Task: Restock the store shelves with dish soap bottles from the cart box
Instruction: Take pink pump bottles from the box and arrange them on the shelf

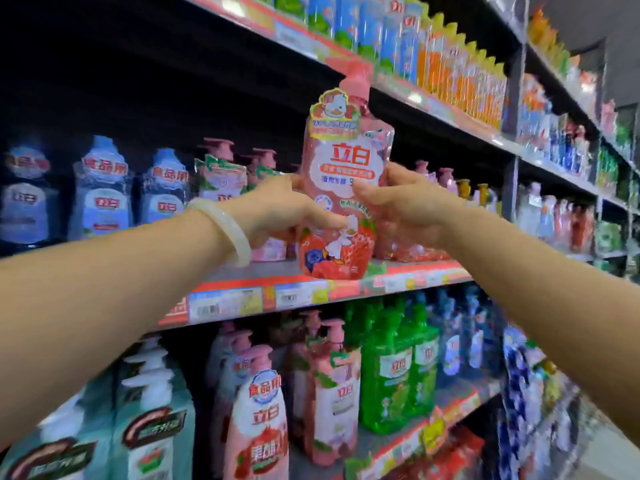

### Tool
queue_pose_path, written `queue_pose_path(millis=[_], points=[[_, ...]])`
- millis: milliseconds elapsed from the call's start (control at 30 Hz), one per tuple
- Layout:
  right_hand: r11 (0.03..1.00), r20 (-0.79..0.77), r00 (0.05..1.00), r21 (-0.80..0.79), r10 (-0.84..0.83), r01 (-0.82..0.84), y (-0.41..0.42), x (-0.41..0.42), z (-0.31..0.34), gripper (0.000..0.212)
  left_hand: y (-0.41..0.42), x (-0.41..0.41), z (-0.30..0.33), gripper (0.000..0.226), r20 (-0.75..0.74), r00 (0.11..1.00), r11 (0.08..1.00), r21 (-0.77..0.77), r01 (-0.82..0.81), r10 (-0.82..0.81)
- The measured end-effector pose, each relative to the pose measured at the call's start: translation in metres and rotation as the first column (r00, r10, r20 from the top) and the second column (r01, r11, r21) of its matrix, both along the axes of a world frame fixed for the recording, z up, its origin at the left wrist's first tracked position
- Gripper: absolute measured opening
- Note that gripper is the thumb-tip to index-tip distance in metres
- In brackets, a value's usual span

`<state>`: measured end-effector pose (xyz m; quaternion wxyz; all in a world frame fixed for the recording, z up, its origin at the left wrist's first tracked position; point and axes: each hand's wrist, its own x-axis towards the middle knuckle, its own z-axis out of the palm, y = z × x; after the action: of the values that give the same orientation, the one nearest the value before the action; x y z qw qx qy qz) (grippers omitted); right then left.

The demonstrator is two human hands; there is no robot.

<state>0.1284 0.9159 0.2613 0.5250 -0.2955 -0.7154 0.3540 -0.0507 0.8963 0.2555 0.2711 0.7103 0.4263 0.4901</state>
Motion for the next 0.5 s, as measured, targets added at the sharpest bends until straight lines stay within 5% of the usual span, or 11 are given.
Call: queue_pose_path(millis=[500], points=[[0.948,0.042,0.953,-0.119,0.301,-0.294,0.254,0.024,-0.006,0.029,0.213,0.051,-0.010,0.036,-0.011,0.919,0.908,-0.146,-0.392,0.395]])
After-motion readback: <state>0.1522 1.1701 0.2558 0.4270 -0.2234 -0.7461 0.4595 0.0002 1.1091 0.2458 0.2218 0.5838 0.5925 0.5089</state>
